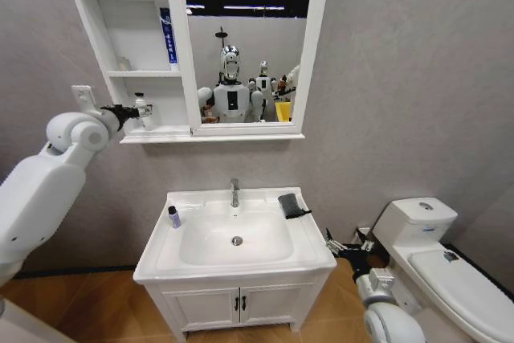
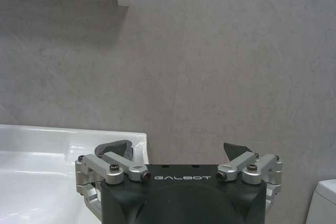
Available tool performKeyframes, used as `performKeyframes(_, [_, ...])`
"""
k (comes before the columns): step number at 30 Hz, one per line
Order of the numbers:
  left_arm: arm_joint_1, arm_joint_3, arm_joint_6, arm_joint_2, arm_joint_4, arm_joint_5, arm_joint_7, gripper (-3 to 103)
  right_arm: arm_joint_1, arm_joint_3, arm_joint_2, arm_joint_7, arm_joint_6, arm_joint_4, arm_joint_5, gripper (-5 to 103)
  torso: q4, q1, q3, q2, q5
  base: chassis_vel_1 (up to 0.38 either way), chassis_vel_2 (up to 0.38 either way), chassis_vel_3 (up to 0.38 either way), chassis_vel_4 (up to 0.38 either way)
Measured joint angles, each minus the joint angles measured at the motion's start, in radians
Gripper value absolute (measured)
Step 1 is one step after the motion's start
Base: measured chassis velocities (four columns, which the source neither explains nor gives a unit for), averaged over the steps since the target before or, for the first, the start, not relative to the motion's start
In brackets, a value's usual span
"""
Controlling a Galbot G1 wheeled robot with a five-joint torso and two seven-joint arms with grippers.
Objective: Move facial cleanser and shampoo from washbasin to cabinet, then wipe washbasin with towel.
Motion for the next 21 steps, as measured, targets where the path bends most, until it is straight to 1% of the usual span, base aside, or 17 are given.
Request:
performKeyframes(1, [0.0, 0.0, 0.0, 0.0, 0.0, 0.0, 0.0, 100, 0.0, 0.0, 0.0, 0.0, 0.0, 0.0, 0.0, 100, 0.0, 0.0, 0.0, 0.0, 0.0, 0.0, 0.0, 0.0, 0.0])
performKeyframes(2, [0.046, -0.028, -0.003, 0.003, -0.031, 0.006, -0.004, 100, -0.001, -0.002, 0.001, 0.001, 0.0, 0.002, -0.003, 100, 0.0002, 0.0, 0.0, 0.0, 0.0002, 0.0, 0.0, 0.0, 0.0])
performKeyframes(3, [0.136, -0.072, -0.016, 0.003, -0.073, 0.041, -0.006, 100, -0.003, -0.005, 0.003, 0.001, 0.0, 0.006, -0.007, 100, 0.0003, 0.0, 0.0, 0.0, 0.0001, 0.0, 0.0, 0.0, 0.0])
performKeyframes(4, [0.136, -0.072, -0.016, 0.003, -0.073, 0.041, -0.006, 100, -0.003, -0.005, 0.003, 0.001, 0.0, 0.006, -0.007, 100, 0.0003, 0.0, 0.0, 0.0, 0.0001, 0.0, 0.0, 0.0, 0.0])
performKeyframes(5, [0.211, -0.106, -0.032, -0.006, -0.098, 0.082, -0.006, 100, -0.006, -0.006, 0.003, 0.001, 0.0, 0.009, -0.009, 100, 0.0011, 0.0, 0.0, 0.0, -0.0006, 0.0, 0.0, 0.0, 0.0])
performKeyframes(6, [0.211, -0.106, -0.032, -0.006, -0.098, 0.082, -0.006, 100, -0.006, -0.006, 0.003, 0.001, 0.0, 0.009, -0.009, 100, 0.0011, 0.0, 0.0, 0.0, -0.0006, 0.0, 0.0, 0.0, 0.0])
performKeyframes(8, [0.355, -0.17, -0.057, -0.047, -0.134, 0.153, -0.005, 100, -0.018, -0.007, 0.002, 0.002, 0.001, 0.018, -0.01, 100, 0.0009, 0.0, 0.0, 0.0, -0.0004, 0.0, 0.0, 0.0, 0.0])
performKeyframes(9, [0.418, -0.19, -0.085, -0.076, -0.136, 0.2, 0.007, 100, -0.023, -0.005, 0.0, 0.002, 0.001, 0.023, -0.011, 100, 0.0008, 0.0, 0.0, 0.0, -0.0001, 0.0, 0.0, 0.0, 0.0])
performKeyframes(10, [0.418, -0.19, -0.085, -0.076, -0.136, 0.2, 0.007, 100, -0.023, -0.005, 0.0, 0.002, 0.001, 0.023, -0.011, 100, 0.0008, 0.0, 0.0, 0.0, -0.0001, 0.0, 0.0, 0.0, 0.0])
performKeyframes(11, [0.45, -0.194, -0.105, -0.096, -0.129, 0.232, 0.018, 100, -0.026, -0.003, -0.001, 0.002, 0.001, 0.025, -0.01, 100, 0.0008, 0.0, 0.0, 0.0, -0.0002, 0.0, 0.0, 0.0, 0.0])
performKeyframes(12, [0.505, -0.19, -0.172, -0.145, -0.097, 0.314, 0.043, 100, -0.034, 0.001, -0.003, 0.002, 0.003, 0.028, -0.011, 100, 0.0008, 0.0, 0.0, 0.0, -0.0005, 0.0, 0.0, 0.0, 0.0])
performKeyframes(13, [0.505, -0.19, -0.172, -0.145, -0.097, 0.314, 0.043, 100, -0.034, 0.001, -0.003, 0.002, 0.003, 0.028, -0.011, 100, 0.0008, 0.0, 0.0, 0.0, -0.0005, 0.0, 0.0, 0.0, 0.0])
performKeyframes(16, [0.544, -0.145, -0.268, -0.243, -0.01, 0.43, 0.063, 100, -0.046, 0.006, -0.003, 0.002, 0.009, 0.03, -0.01, 100, 0.0005, 0.0, 0.0, 0.0, -0.0004, 0.0, 0.0, 0.0, 0.0])
performKeyframes(17, [0.544, -0.145, -0.268, -0.243, -0.01, 0.43, 0.063, 100, -0.046, 0.006, -0.003, 0.002, 0.009, 0.03, -0.01, 100, 0.0005, 0.0, 0.0, 0.0, -0.0004, 0.0, 0.0, 0.0, 0.0])
performKeyframes(19, [0.552, -0.116, -0.293, -0.31, 0.048, 0.488, 0.083, 100, -0.055, 0.009, -0.002, 0.002, 0.016, 0.031, -0.01, 100, 0.0002, 0.0, 0.0, 0.0, 0.0001, 0.0, 0.0, 0.0, 0.0])
performKeyframes(20, [0.552, -0.116, -0.293, -0.31, 0.048, 0.488, 0.083, 100, -0.055, 0.009, -0.002, 0.002, 0.016, 0.031, -0.01, 100, 0.0002, 0.0, 0.0, 0.0, 0.0001, 0.0, 0.0, 0.0, 0.0])
performKeyframes(21, [0.558, -0.104, -0.308, -0.339, 0.078, 0.525, 0.096, 100, -0.058, 0.013, -0.002, 0.002, 0.018, 0.031, -0.008, 100, 0.0002, 0.0, 0.0, 0.0, 0.0, 0.0, 0.0, 0.0, 0.0])
